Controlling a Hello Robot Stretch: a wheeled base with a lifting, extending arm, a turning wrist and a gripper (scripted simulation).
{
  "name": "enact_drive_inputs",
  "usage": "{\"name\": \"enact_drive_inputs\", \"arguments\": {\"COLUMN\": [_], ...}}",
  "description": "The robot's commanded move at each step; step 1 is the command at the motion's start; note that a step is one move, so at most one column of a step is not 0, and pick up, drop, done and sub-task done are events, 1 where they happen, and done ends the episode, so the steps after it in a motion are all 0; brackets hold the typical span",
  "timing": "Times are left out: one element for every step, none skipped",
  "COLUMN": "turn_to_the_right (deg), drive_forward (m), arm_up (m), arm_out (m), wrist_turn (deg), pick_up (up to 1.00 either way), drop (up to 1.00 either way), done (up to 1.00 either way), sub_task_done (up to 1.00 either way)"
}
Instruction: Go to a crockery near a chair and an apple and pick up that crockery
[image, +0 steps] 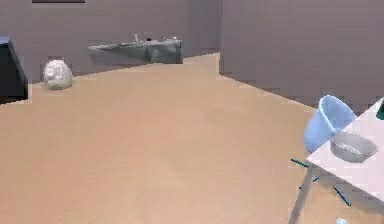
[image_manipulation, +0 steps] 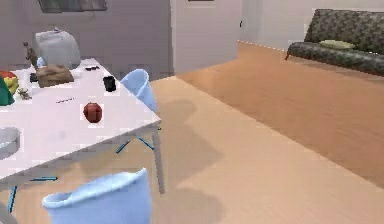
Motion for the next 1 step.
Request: {"name": "enact_drive_inputs", "arguments": {"turn_to_the_right": [45.0], "drive_forward": [0.0], "arm_up": [0.0], "arm_out": [0.0], "wrist_turn": [0.0], "pick_up": [0.0], "drop": [0.0], "done": [0.0], "sub_task_done": [0.0]}}
